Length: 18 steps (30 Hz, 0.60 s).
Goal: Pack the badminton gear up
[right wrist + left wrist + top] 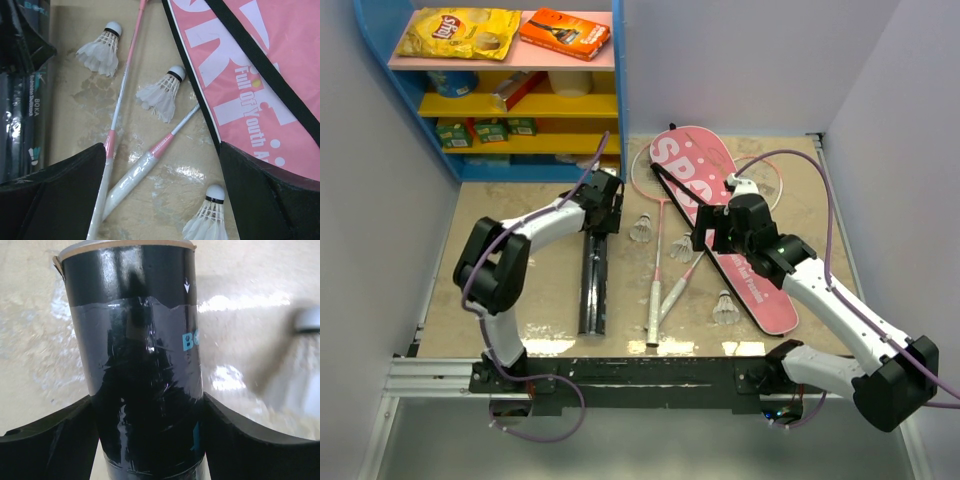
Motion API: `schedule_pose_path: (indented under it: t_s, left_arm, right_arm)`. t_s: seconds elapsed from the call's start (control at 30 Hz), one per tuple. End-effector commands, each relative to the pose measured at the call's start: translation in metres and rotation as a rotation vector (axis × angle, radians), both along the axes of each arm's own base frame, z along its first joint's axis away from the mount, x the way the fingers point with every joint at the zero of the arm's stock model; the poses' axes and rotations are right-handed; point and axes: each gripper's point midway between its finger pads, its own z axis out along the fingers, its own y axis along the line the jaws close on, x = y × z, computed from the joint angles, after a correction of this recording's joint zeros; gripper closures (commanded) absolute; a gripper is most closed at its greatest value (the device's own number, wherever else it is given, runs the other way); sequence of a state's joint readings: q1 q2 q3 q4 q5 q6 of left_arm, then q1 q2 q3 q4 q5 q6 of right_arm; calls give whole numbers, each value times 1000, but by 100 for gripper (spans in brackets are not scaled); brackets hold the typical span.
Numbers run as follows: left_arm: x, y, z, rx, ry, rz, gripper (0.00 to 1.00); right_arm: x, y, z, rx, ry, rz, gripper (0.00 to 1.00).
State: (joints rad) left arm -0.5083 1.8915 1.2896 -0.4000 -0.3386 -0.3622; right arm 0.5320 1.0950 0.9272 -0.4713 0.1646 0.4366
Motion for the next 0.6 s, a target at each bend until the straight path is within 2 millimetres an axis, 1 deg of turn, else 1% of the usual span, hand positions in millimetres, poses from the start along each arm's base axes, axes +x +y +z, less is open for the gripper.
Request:
schedule_pose_path:
  t_s: [0.0,0.03,0.1,0.13,0.17,0.23,0.27,0.33,0.37,0.4,0.43,0.47,0.53,0.57]
  left_arm:
    - [-7,-3,62,-51,-125,-101,100]
    - [-9,-4,80,-74,-163,-116,100]
    - [-14,-8,94,-101,-186,-167,100]
    - [-15,-11,111,-126,-224,-191,100]
    - [-17,-20,118,-153,-228,-248,100]
    - [-20,-29,134,-186,-252,-308,100]
    - [-21,-38,143,-205,-265,-365,100]
    - [-25,-50,155,-211,-287,-426,100]
    - [-26,-57,165,-203,-309,-478,100]
    - [-28,-63,167,-193,-314,-513,100]
    - [-35,-75,170,-187,-324,-565,100]
    - [-38,-80,173,-152,-339,-620,100]
    - [-58,-101,177,-137,-353,-734,100]
    - [-65,-105,174,-127,-352,-764,100]
  right_arm:
    - [-2,5,3,15,-7,24,1]
    - [-2,4,4,14,-14,24,1]
    - [-2,4,7,13,-18,29,1]
    - [-2,4,9,13,-21,28,1]
    - [-2,4,10,10,-18,31,1]
    - [-1,4,12,3,-17,33,1]
    - [0,3,15,-5,-19,34,1]
    - [0,1,18,-15,-23,30,1]
    - [-1,0,21,-19,-25,26,1]
    - [-1,-3,23,-22,-29,18,1]
    - [-1,-4,25,-27,-31,11,1]
    - [-2,-5,27,-28,-30,11,1]
    - [-6,-5,32,-15,-35,19,1]
    - [-9,-6,33,-16,-29,23,1]
